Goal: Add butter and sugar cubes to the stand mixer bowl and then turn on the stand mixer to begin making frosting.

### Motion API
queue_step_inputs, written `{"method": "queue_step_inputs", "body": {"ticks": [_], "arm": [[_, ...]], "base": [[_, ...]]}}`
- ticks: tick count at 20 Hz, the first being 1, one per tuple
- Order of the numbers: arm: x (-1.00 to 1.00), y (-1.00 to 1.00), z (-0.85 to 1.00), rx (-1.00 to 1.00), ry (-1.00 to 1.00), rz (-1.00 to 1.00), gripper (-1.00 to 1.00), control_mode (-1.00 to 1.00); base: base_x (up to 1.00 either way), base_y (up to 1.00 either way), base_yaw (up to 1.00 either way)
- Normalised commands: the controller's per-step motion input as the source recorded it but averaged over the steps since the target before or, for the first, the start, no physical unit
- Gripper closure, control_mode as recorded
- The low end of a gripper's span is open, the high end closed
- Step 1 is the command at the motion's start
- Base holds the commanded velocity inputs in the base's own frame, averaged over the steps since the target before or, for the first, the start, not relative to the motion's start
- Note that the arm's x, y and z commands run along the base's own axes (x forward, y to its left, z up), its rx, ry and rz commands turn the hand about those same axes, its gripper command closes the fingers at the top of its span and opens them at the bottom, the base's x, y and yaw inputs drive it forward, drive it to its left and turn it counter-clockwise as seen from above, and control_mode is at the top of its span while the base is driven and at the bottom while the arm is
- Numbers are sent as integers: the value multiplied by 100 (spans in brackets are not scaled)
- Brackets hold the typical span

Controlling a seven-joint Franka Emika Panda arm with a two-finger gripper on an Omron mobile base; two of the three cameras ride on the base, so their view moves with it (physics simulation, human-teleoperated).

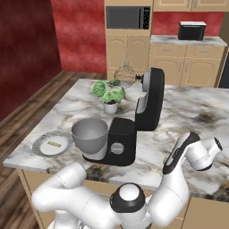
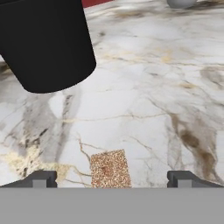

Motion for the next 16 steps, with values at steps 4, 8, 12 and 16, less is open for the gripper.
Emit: {"method": "queue_step_inputs", "body": {"ticks": [4,8,12,16], "arm": [[0,0,-1,0,0,0,-100,-100],[0,0,-9,0,0,0,-100,-100],[0,2,-13,0,0,0,-100,-100],[0,5,-16,0,0,0,-100,-100]], "base": [[0,0,0],[0,0,0],[0,0,0],[0,0,0]]}}
